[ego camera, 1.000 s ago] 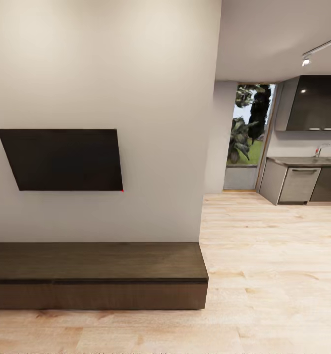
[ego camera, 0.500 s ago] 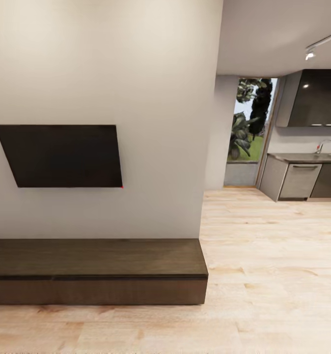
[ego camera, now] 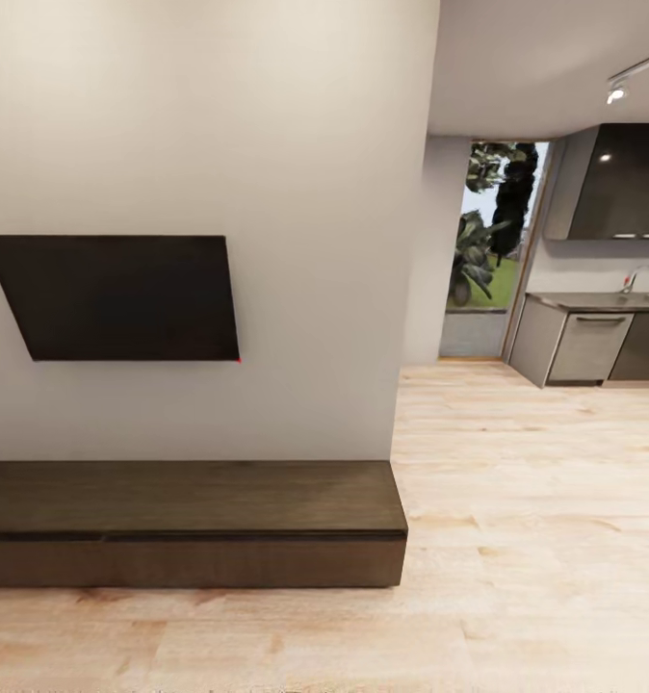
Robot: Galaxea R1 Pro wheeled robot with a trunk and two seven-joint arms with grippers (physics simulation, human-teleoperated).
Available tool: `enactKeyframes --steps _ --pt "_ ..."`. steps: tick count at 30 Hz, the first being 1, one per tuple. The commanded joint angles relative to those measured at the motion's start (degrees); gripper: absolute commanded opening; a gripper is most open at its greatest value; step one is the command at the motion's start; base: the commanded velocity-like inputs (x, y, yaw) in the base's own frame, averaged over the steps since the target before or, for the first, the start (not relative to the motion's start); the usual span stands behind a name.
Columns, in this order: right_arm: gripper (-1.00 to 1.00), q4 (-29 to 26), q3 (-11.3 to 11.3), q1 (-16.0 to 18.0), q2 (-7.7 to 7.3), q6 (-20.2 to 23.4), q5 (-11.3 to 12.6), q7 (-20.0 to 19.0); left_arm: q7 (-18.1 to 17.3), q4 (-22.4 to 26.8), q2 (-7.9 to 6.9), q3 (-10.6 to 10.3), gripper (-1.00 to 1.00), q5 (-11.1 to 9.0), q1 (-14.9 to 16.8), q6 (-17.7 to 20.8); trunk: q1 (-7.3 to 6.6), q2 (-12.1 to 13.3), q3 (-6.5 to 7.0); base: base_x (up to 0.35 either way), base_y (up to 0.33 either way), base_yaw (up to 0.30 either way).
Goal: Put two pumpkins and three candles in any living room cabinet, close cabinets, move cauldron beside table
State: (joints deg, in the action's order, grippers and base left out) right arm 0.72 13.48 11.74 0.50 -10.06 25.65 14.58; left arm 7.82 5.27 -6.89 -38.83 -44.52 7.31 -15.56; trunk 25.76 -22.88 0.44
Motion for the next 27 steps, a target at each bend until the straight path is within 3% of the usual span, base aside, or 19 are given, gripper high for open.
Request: enactKeyframes --steps 1,27 --pt "1.00 0.1 0.5 -0.3 0.03 -0.2 0.5 0.1 0.4 0.1 -0.04 -0.5 1.00 -0.2 -0.3 -0.3 0.02 0.0 -0.12 0.000 0.000 0.000" --pt "1.00 0.0 0.7 -1.5 0.03 -0.2 0.4 0.1 0.4 0.1 0.46 -2.3 1.00 -0.1 -1.6 -0.8 0.02 0.0 -2.58 0.000 0.000 0.000"
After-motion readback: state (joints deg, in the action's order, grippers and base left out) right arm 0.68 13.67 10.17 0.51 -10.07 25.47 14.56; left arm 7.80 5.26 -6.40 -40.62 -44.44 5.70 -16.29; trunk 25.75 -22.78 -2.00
